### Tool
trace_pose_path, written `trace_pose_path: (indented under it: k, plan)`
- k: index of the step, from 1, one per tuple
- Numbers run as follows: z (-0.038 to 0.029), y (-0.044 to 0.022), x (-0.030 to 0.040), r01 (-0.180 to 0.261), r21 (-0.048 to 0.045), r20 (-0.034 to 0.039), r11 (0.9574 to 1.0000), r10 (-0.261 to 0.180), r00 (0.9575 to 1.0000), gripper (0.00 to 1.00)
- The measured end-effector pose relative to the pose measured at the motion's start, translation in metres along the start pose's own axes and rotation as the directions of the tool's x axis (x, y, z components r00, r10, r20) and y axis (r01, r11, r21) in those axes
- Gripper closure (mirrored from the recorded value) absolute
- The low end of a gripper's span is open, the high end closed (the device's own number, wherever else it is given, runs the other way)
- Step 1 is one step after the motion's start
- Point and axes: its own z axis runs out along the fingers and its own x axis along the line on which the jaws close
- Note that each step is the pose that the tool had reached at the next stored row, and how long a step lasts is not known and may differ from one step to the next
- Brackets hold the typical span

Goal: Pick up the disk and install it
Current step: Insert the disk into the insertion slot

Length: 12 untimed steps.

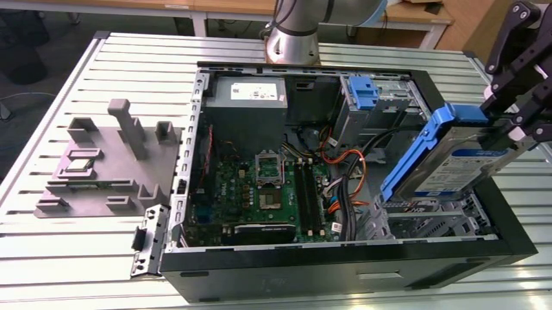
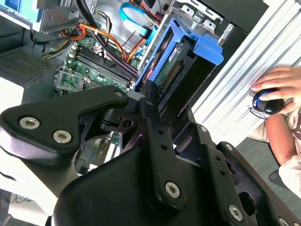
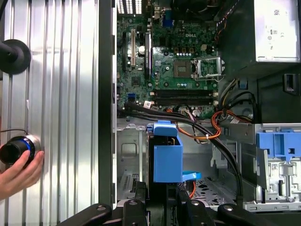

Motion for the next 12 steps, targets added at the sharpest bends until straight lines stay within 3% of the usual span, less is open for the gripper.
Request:
trace_pose_path:
  k: [12]
  plan:
    - [0.0028, -0.0048, 0.0006, 0.000, -0.0011, 0.0000, 1.0000, 0.000, 1.0000, 0.65]
